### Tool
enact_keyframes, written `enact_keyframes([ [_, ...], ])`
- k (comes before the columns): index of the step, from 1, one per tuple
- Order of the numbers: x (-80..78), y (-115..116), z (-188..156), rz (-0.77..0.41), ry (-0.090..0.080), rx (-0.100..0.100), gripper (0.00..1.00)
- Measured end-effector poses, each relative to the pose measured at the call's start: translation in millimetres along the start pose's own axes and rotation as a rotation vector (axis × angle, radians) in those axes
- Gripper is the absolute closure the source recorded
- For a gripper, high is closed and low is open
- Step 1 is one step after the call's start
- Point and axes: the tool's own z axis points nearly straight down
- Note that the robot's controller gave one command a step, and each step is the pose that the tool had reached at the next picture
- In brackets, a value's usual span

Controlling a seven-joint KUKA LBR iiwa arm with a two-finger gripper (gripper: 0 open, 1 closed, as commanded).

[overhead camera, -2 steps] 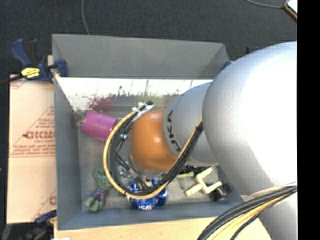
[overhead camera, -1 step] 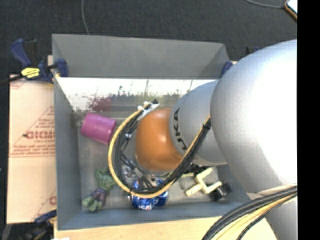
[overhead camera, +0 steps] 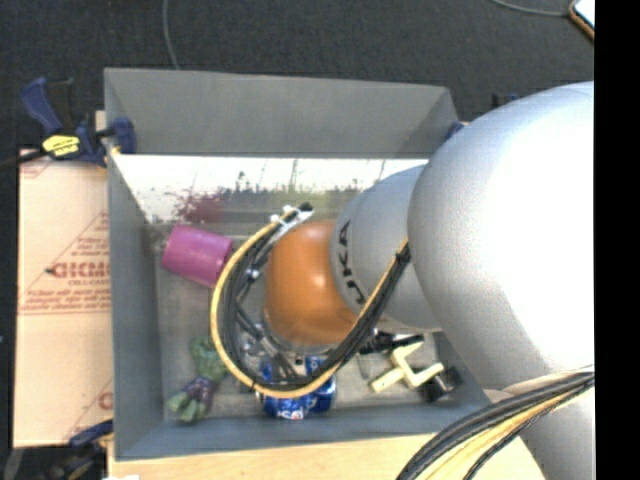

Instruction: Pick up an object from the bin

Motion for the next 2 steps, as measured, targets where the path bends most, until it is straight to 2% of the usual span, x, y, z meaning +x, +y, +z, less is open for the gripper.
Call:
enact_keyframes([
  [1, -2.4, 5, -120, -0.054, 0.001, 0.002, 1.00],
  [2, -4.0, 0, -32, 0.013, 0.000, 0.002, 1.00],
])
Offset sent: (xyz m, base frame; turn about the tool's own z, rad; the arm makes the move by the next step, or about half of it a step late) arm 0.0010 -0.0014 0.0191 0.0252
